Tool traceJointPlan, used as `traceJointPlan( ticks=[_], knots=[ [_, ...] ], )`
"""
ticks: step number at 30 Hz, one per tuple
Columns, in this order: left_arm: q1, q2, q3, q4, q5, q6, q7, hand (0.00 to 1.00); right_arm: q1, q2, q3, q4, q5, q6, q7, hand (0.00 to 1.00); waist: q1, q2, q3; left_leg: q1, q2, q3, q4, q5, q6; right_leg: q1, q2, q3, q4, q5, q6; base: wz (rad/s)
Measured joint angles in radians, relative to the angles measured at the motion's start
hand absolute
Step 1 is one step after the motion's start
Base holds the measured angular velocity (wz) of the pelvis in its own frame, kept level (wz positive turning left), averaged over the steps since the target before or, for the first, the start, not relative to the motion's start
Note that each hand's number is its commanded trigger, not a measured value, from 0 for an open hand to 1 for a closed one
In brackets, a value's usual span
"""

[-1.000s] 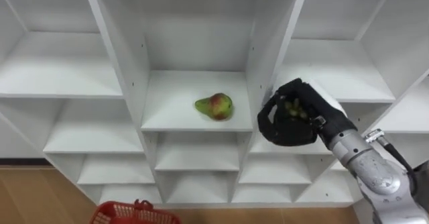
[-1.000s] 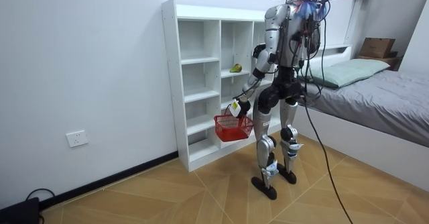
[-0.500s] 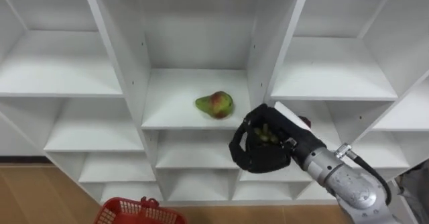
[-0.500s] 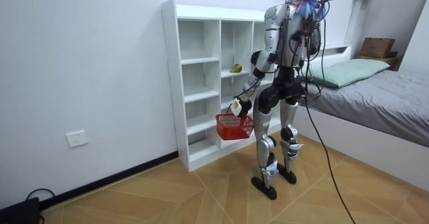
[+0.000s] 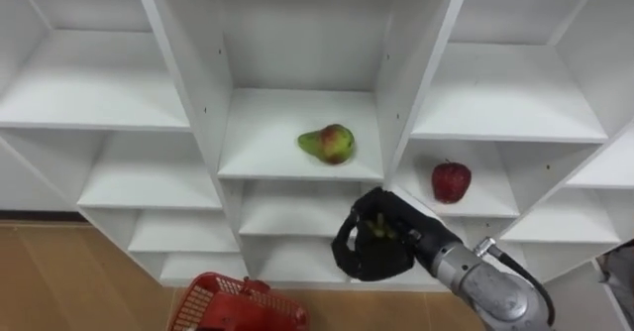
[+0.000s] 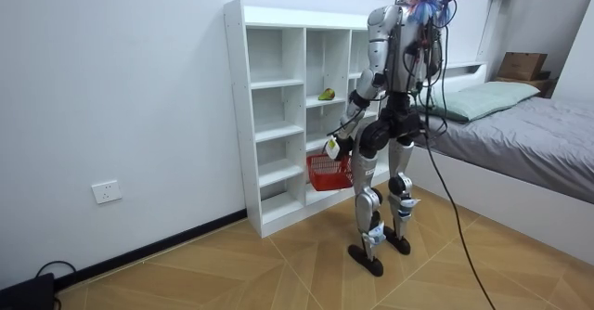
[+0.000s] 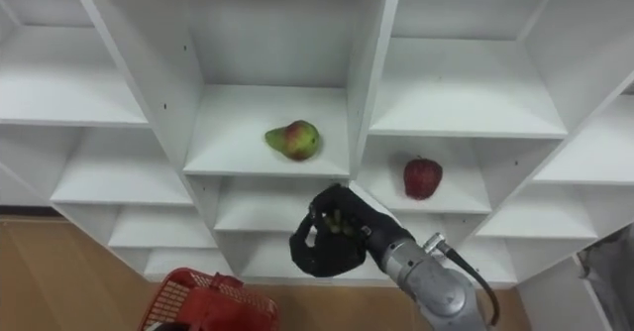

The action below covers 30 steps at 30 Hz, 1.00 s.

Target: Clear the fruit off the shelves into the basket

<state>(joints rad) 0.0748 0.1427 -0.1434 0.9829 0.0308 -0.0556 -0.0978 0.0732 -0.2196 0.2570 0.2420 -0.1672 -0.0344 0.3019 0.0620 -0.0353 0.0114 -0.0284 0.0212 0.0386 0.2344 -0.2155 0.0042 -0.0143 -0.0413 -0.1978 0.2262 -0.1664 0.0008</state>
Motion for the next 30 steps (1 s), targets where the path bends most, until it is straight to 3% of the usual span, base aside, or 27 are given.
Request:
traceJointPlan(
  ticks=[7, 9, 14, 17, 20, 24, 30],
  knots=[
    [-0.06, -0.011, -0.022, -0.003, -0.005, -0.013, -0.003, 1.0, -0.062, 0.024, 0.006, 0.109, -0.008, -0.025, -0.084, 1.0, -0.004, 0.001, 0.006, -0.086, -0.003, 0.001, 0.039, 0.006, 0.008, -0.078, -0.008, 0.002, 0.03, 0.0, -0.001, 0.02],
    [-0.075, -0.016, -0.044, -0.003, -0.039, -0.039, -0.015, 1.0, -0.076, 0.032, 0.021, 0.15, -0.008, -0.042, -0.109, 1.0, 0.0, 0.004, 0.0067, -0.103, -0.009, 0.002, 0.039, 0.011, 0.012, -0.097, -0.012, 0.001, 0.032, 0.0, -0.001, 0.0],
    [-0.117, -0.025, -0.063, -0.001, -0.045, -0.057, -0.032, 1.0, -0.133, 0.053, 0.055, 0.274, -0.04, -0.098, -0.152, 1.0, -0.002, 0.005, 0.0074, -0.15, -0.012, 0.0, 0.048, 0.022, 0.013, -0.154, -0.017, -0.001, 0.047, 0.003, -0.002, 0.02],
    [-0.15, -0.044, -0.086, -0.001, -0.102, -0.082, -0.043, 1.0, -0.171, 0.067, 0.062, 0.36, -0.048, -0.121, -0.178, 1.0, -0.003, 0.014, 0.0126, -0.179, -0.013, -0.01, 0.06, 0.023, 0.015, -0.182, -0.027, -0.017, 0.065, 0.003, -0.002, 0.1],
    [-0.165, -0.048, -0.128, -0.003, -0.138, -0.107, -0.045, 1.0, -0.174, 0.072, 0.075, 0.382, -0.048, -0.121, -0.199, 1.0, -0.003, 0.016, 0.0131, -0.196, -0.015, -0.014, 0.06, 0.024, 0.017, -0.196, -0.03, -0.027, 0.066, 0.002, -0.002, 0.07],
    [-0.17, -0.053, -0.157, -0.004, -0.169, -0.109, -0.047, 1.0, -0.201, 0.091, 0.077, 0.458, -0.04, -0.145, -0.23, 1.0, -0.003, 0.016, 0.0138, -0.207, -0.018, -0.013, 0.057, 0.027, 0.02, -0.206, -0.033, -0.028, 0.066, 0.002, -0.001, 0.0],
    [-0.186, -0.053, -0.231, -0.007, -0.267, -0.116, -0.074, 1.0, -0.239, 0.096, 0.117, 0.538, -0.034, -0.15, -0.236, 1.0, -0.004, 0.018, 0.0158, -0.236, -0.018, -0.017, 0.062, 0.03, 0.019, -0.232, -0.032, -0.028, 0.068, 0.003, -0.002, 0.01]
  ],
)
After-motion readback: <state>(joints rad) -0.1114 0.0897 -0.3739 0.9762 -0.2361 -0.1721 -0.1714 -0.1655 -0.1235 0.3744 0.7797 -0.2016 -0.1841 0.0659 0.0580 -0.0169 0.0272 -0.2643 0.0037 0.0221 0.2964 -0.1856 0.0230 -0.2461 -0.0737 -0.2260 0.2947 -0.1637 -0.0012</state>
